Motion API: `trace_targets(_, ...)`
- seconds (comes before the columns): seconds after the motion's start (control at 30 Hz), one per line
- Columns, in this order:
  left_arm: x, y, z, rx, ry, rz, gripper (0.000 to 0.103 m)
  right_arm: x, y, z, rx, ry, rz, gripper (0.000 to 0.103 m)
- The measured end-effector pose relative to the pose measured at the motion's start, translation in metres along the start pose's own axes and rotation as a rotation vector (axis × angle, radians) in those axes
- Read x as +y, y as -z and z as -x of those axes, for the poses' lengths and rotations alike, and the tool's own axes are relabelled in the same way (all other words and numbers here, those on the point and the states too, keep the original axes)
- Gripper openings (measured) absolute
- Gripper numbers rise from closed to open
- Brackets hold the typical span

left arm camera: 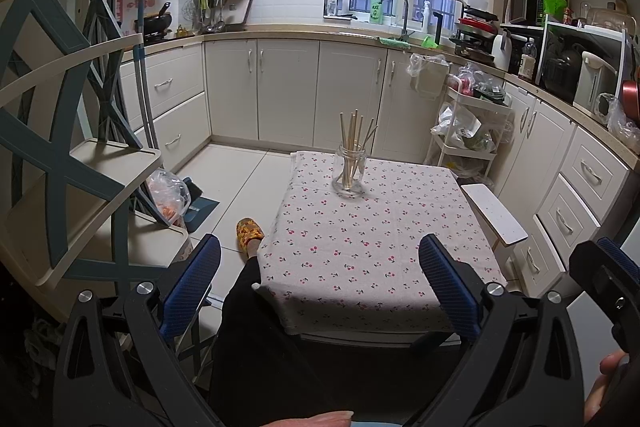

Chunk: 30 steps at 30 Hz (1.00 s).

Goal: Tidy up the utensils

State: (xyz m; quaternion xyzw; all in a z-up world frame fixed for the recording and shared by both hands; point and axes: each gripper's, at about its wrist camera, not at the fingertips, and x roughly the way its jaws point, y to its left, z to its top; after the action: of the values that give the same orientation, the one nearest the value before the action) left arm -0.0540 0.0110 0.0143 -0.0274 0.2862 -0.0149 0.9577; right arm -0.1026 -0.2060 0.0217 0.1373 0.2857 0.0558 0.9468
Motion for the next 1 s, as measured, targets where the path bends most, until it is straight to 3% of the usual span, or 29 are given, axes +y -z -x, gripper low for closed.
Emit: trace_targets(1.0, -0.0006, 0.0005, -0.0003, 0.0, 0.001, 0.002, 0.095, 0.003, 0.0009, 0.0002, -0.004, -0.002, 0.001, 0.096)
